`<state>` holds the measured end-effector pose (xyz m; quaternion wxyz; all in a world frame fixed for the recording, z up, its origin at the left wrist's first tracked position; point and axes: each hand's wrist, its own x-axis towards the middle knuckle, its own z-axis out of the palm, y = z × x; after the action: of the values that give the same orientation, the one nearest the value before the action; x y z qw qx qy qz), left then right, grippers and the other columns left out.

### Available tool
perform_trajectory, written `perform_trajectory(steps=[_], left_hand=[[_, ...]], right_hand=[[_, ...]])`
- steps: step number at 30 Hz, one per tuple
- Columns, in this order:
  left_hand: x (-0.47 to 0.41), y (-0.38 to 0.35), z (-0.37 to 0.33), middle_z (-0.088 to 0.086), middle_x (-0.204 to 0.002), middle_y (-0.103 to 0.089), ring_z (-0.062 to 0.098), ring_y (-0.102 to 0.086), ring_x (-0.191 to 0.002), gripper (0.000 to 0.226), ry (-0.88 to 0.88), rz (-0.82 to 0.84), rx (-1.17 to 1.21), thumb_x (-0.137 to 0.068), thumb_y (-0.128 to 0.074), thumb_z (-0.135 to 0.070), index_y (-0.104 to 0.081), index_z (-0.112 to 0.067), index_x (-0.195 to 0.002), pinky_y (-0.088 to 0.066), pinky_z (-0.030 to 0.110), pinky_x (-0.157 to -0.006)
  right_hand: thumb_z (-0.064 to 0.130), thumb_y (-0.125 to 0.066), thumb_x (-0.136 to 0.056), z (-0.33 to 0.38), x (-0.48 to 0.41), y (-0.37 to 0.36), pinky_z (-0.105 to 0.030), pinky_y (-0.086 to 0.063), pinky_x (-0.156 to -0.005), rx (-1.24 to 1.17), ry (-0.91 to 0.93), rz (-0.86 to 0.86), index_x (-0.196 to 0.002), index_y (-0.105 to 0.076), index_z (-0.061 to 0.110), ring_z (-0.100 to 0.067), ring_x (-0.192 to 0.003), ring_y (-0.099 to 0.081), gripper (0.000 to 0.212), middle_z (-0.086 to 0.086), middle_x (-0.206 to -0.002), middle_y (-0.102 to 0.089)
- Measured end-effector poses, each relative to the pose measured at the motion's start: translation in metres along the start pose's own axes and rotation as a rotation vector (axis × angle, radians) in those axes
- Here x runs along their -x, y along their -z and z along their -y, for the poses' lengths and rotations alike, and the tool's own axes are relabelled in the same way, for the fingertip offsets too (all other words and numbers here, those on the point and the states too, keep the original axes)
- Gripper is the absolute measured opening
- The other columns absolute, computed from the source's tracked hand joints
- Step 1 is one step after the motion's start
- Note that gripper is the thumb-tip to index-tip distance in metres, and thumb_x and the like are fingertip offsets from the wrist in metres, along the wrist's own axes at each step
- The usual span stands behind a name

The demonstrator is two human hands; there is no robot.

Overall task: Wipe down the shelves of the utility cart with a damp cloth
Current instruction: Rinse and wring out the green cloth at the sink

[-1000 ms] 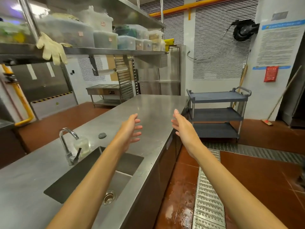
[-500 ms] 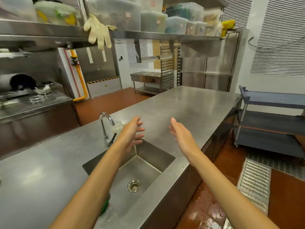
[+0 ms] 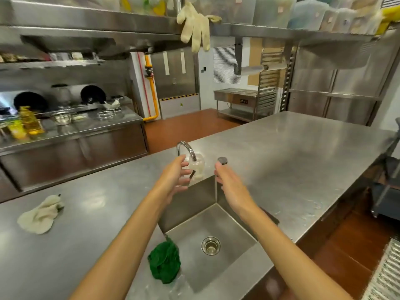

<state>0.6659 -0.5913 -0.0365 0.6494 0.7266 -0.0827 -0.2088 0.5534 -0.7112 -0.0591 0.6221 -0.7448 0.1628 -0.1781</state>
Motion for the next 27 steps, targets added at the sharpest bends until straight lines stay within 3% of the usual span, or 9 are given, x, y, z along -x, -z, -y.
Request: perform_trajectory(steps=[3, 8, 15, 22, 27], left_hand=[[-0.012, 0.022, 0.010, 0.006, -0.111, -0.064, 0.025, -0.062, -0.102, 0.038, 0.014, -0.044, 0.003, -0.103, -0.039, -0.046, -0.059, -0.018, -0.118, -0.050, 0.041, -0.092], [-0.033, 0.065, 0.039, 0.008, -0.124, -0.062, 0.030, -0.060, -0.114, 0.045, 0.097, -0.098, -0.029, -0.102, -0.039, -0.050, -0.057, -0.018, -0.128, -0.050, 0.045, -0.099], [-0.052, 0.112, 0.105, 0.007, -0.122, -0.064, 0.027, -0.062, -0.111, 0.043, 0.227, -0.145, -0.015, -0.101, -0.041, -0.049, -0.060, -0.018, -0.125, -0.051, 0.045, -0.098], [-0.069, 0.137, 0.181, 0.007, -0.120, -0.065, 0.026, -0.062, -0.107, 0.044, 0.384, -0.167, -0.003, -0.101, -0.042, -0.050, -0.060, -0.018, -0.124, -0.051, 0.041, -0.093], [-0.079, 0.143, 0.225, 0.007, -0.119, -0.063, 0.027, -0.060, -0.108, 0.043, 0.485, -0.170, -0.010, -0.101, -0.041, -0.049, -0.060, -0.017, -0.123, -0.050, 0.039, -0.091]], right_hand=[[0.083, -0.034, -0.073, -0.008, -0.018, -0.027, -0.044, -0.030, -0.117, 0.014, -0.027, 0.038, -0.140, -0.047, 0.035, -0.010, -0.134, -0.045, 0.083, 0.012, -0.144, -0.050], [0.067, -0.032, -0.096, -0.026, -0.034, -0.065, -0.038, -0.029, -0.117, 0.031, -0.074, 0.140, -0.147, -0.040, 0.033, -0.008, -0.137, -0.041, 0.062, 0.013, -0.149, -0.044], [0.062, -0.033, -0.098, -0.066, -0.041, -0.107, -0.027, -0.031, -0.101, 0.090, -0.157, 0.191, -0.143, -0.044, 0.031, -0.005, -0.129, -0.043, 0.056, 0.012, -0.139, -0.050], [0.056, -0.036, -0.100, -0.120, -0.046, -0.148, -0.023, -0.027, -0.101, 0.154, -0.276, 0.236, -0.145, -0.043, 0.025, -0.001, -0.116, -0.037, 0.055, 0.010, -0.139, -0.048], [0.054, -0.036, -0.101, -0.165, -0.049, -0.173, -0.027, -0.030, -0.104, 0.218, -0.351, 0.244, -0.142, -0.047, 0.024, -0.009, -0.124, -0.044, 0.052, 0.005, -0.142, -0.050]])
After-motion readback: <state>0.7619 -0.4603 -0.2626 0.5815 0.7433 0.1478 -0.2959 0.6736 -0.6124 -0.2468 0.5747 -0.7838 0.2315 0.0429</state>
